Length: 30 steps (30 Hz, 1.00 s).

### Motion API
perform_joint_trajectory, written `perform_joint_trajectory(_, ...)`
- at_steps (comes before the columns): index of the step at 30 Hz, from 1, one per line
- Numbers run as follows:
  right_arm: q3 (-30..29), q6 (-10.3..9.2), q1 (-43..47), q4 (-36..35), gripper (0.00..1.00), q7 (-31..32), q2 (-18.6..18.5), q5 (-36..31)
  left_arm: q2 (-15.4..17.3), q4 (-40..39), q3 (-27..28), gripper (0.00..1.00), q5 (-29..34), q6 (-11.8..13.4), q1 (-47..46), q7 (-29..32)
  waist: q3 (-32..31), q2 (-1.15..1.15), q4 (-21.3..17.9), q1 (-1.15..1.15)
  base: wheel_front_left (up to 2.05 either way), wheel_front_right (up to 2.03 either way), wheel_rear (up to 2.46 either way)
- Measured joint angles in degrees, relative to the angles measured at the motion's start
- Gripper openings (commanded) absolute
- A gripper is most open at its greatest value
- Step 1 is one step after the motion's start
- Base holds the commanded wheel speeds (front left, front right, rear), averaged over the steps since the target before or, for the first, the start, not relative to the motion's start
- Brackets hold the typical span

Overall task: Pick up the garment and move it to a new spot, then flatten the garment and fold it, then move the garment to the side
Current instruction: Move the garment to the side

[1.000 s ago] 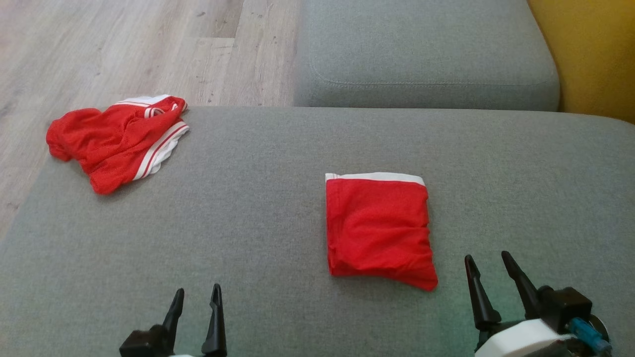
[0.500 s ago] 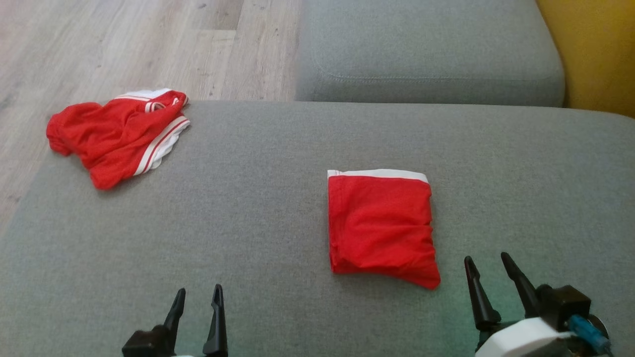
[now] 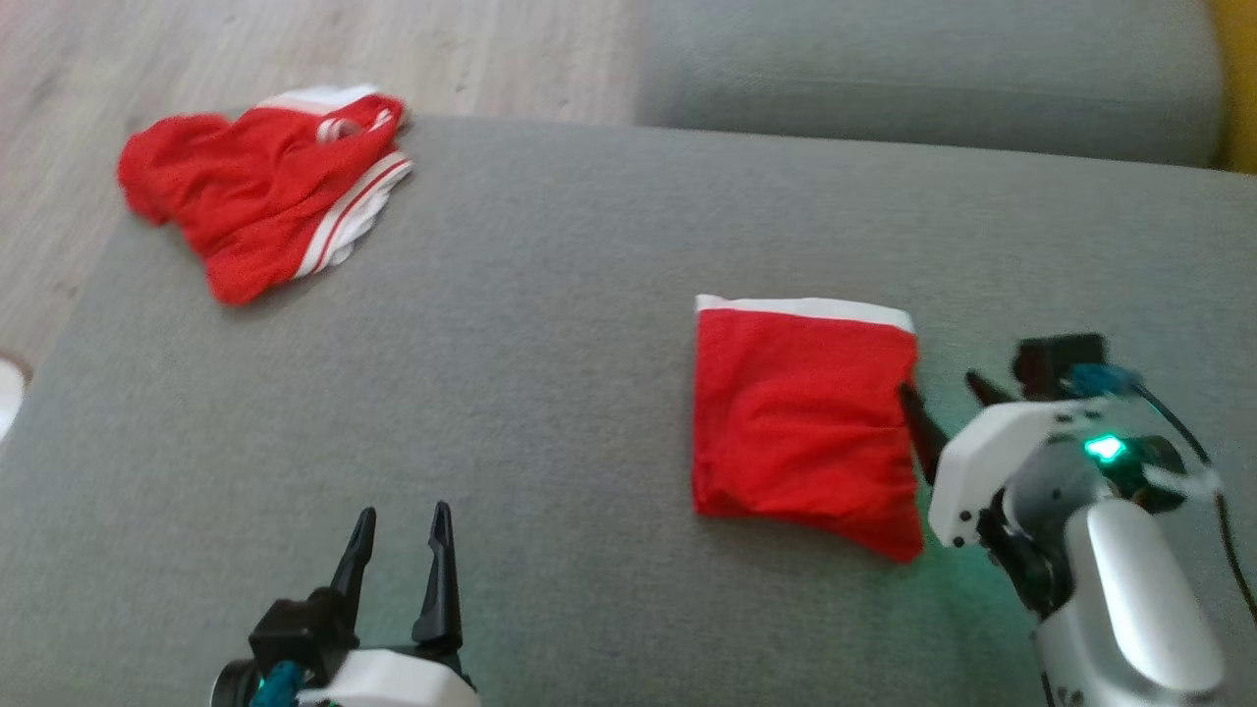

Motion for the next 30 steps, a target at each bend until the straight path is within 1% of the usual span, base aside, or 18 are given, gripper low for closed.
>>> perform_joint_trajectory(2, 0.6, 0.00, -1.9, 2.7, 1.00, 5.7, -0.6, 0.2, -0.3, 0.0, 0.0, 1.00, 0.1, 0.0, -0.7, 0.0, 0.9, 0.00, 1.1, 0.00, 0.00, 0.00, 0.00)
perform_joint_trajectory(6, 0.9, 0.00, -2.7, 6.6, 1.00, 11.3, -2.8, 2.2, -1.2, 0.7, -0.2, 1.00, 0.1, -0.5, -1.1, 0.0, 2.4, 0.00, 3.6, 0.00, 0.00, 0.00, 0.00)
perform_joint_trajectory(8, 0.6, 0.00, -2.8, 8.2, 1.00, 12.6, -3.6, 2.5, -1.4, 0.9, -0.2, 1.00, 0.2, -0.5, -1.2, 0.0, 3.0, 0.00, 4.8, 0.00, 0.00, 0.00, 0.00)
perform_joint_trajectory(12, 0.3, 0.00, -3.8, 9.4, 1.00, 12.8, -3.7, 4.4, -1.5, 1.4, -0.1, 1.00, 0.6, -1.0, -1.2, 0.0, 4.1, 0.00, 6.4, -0.02, 0.00, 0.00, 0.00)
perform_joint_trajectory(14, 0.5, 0.00, -4.7, 9.6, 0.47, 12.8, -3.7, 5.0, -1.6, 1.6, -0.1, 1.00, 0.6, -1.0, -1.2, 0.0, 4.6, 0.00, 6.7, -0.01, 0.00, 0.00, 0.00)
perform_joint_trajectory(16, 0.9, 0.00, -5.0, 9.8, 0.18, 12.3, -3.8, 5.6, -1.6, 1.7, 0.0, 1.00, 0.6, -1.0, -1.2, 0.0, 4.9, 0.00, 6.5, -0.01, 0.00, 0.00, 0.00)
perform_joint_trajectory(17, 1.1, 0.00, -5.0, 9.8, 0.00, 11.7, -3.8, 5.6, -1.6, 1.7, 0.0, 1.00, 0.7, -1.1, -1.3, 0.0, 5.0, 0.00, 6.3, -0.01, 0.00, 0.00, 0.00)
perform_joint_trajectory(21, 2.1, 0.00, -5.5, 9.8, 0.00, 9.4, -4.5, 5.6, -1.8, 1.6, 0.1, 1.00, 1.2, -1.4, -1.6, -0.1, 5.6, 0.00, 4.8, -0.02, 0.00, 0.00, 0.00)
perform_joint_trajectory(23, 2.2, 0.00, -6.4, 9.5, 0.00, 8.6, -5.5, 5.6, -1.9, 1.0, 0.1, 1.00, 1.2, -1.6, -1.9, -0.3, 6.0, 0.00, 3.5, -0.01, 0.00, 0.00, 0.00)
perform_joint_trajectory(25, 2.0, 0.00, -7.2, 8.9, 0.00, 8.0, -7.4, 5.6, -2.0, 0.3, 0.1, 1.00, 1.3, -1.6, -3.0, -0.5, 6.5, 0.00, 2.0, -0.01, 0.00, 0.00, 0.00)
perform_joint_trajectory(27, 1.5, 0.00, -7.9, 8.0, 0.00, 7.8, -9.4, 5.6, -2.0, -0.5, 0.1, 1.00, 1.9, -1.6, -4.2, -0.5, 7.1, 0.00, 0.0, -0.01, 0.00, 0.00, 0.00)
perform_joint_trajectory(28, 0.9, 0.00, -8.5, 7.0, 0.00, 7.7, -11.0, 5.6, -2.0, -1.4, 0.1, 1.00, 2.4, -1.9, -5.4, -0.5, 7.7, 0.00, -2.2, -0.01, 0.00, 0.00, 0.00)
perform_joint_trajectory(30, 0.3, 0.00, -9.1, 6.1, 0.00, 7.7, -12.1, 5.6, -2.0, -2.2, 0.0, 1.00, 2.8, -2.0, -6.4, -0.4, 8.4, 0.00, -4.7, -0.02, 0.00, 0.00, 0.00)
